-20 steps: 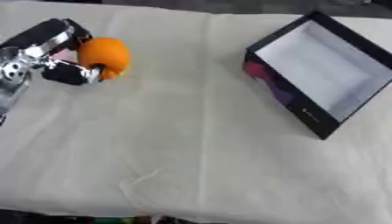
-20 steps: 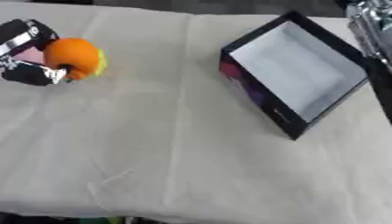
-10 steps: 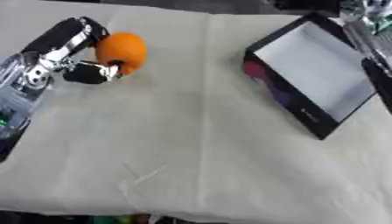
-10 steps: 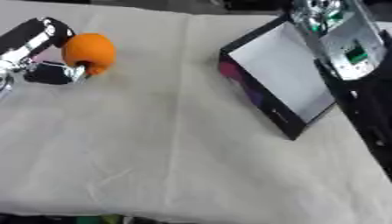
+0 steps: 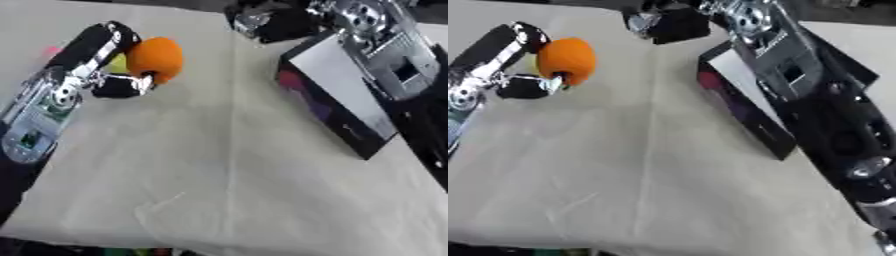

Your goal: Pick up the objects with one hand, pass them to the other hand, and then place them into the box on the other side of the table.

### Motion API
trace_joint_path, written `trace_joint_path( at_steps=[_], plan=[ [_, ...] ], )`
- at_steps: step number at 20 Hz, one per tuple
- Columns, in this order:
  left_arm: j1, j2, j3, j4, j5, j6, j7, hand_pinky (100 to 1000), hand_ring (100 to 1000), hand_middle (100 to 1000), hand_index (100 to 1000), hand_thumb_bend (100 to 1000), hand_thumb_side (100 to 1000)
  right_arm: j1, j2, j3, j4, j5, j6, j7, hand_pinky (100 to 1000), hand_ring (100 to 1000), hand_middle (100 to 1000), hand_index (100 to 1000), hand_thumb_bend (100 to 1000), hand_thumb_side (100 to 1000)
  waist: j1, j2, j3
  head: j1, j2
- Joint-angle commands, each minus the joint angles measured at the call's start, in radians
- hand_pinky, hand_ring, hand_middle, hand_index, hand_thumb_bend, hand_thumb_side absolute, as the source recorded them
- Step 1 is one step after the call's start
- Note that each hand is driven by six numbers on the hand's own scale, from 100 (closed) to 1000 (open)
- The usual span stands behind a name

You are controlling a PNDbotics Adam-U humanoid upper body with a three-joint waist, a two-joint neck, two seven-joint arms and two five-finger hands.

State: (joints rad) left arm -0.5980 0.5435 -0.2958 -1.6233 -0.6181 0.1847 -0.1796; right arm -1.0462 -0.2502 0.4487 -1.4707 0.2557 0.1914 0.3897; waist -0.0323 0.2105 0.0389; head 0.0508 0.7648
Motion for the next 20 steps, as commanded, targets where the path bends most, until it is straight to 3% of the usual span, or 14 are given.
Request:
trace_joint_path(
  at_steps=[1,20],
  plan=[
    [-0.018,-0.008,0.0,-0.006,-0.019,-0.017,0.008,699,577,503,562,180,154,-0.037,0.03,0.006,0.01,0.019,-0.01,0.014,866,793,833,848,118,437,-0.014,-0.036,0.004,-0.006,0.005],
    [-0.019,-0.048,0.0,-0.003,-0.031,-0.027,0.047,686,564,493,553,195,143,-0.038,0.086,0.033,0.096,0.07,-0.035,0.113,878,829,873,871,211,391,-0.026,-0.033,0.016,0.001,0.005]
  ],
)
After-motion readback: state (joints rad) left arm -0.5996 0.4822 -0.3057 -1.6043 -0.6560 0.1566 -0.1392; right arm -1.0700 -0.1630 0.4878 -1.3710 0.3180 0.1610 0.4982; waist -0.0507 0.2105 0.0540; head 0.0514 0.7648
